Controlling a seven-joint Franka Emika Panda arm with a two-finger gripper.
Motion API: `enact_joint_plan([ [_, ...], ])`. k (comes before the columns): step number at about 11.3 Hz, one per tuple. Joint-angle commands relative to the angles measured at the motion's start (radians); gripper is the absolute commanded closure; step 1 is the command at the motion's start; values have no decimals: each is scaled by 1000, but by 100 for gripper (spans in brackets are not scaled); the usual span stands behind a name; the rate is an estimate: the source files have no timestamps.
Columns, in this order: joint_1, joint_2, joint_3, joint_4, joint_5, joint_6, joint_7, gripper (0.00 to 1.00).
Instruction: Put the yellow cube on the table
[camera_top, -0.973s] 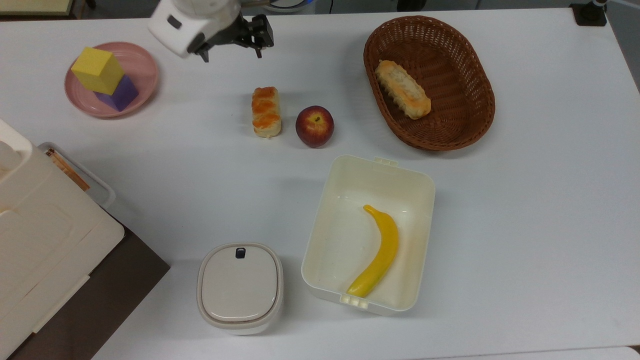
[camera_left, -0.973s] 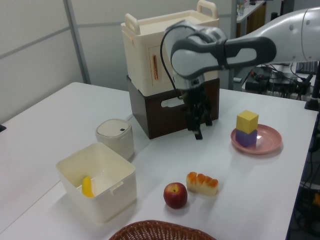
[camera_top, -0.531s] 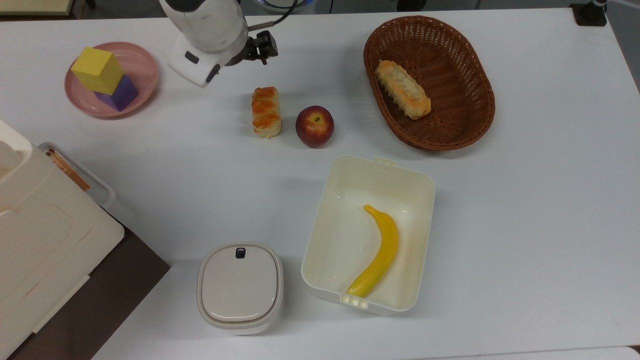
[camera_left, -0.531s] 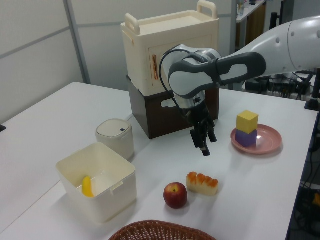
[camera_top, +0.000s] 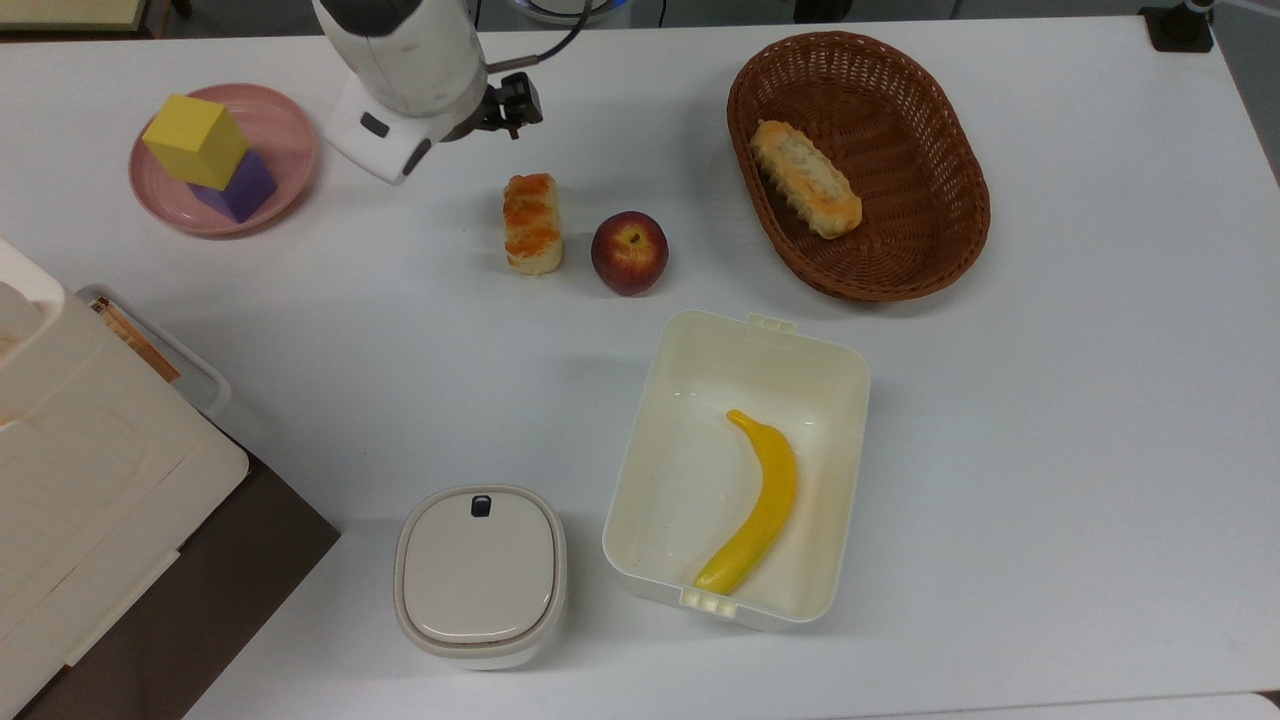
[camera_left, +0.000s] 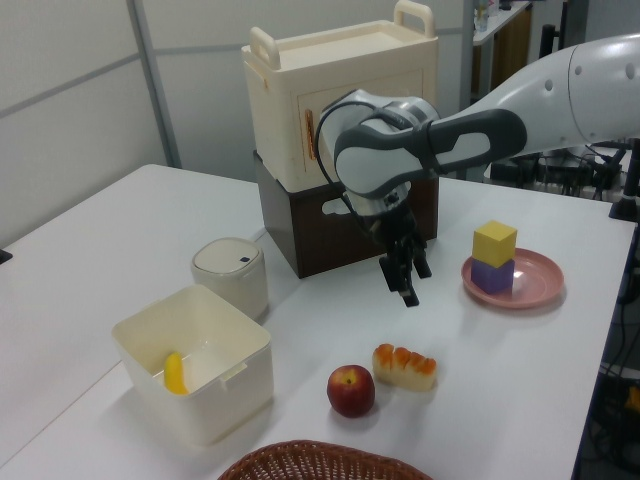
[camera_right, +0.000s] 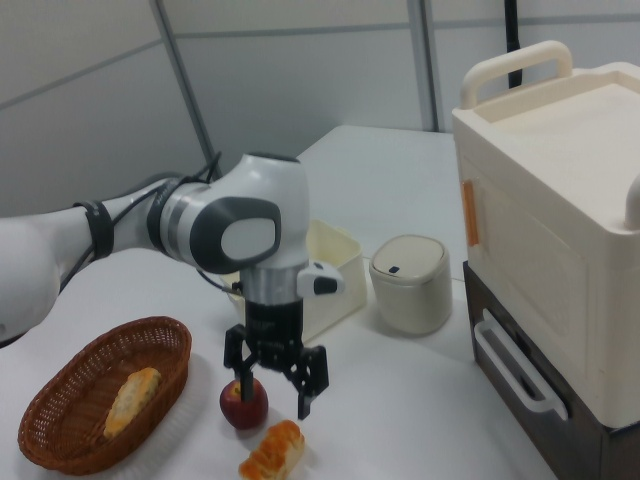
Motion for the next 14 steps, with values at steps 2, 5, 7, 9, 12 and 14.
enact_joint_plan([
  [2, -15, -16, -11, 63, -15, -8, -2, 0],
  [5, -27, -21, -14, 66, -15, -10, 1, 0],
  [7, -107, -32, -14, 129, -17, -49, 1, 0],
  [9, -185, -32, -15, 152, -17, -62, -3, 0],
  [12, -262, 0, -15, 143, -73, -56, -2, 0],
  [14, -320, 52, -15, 143, -101, -30, -2, 0],
])
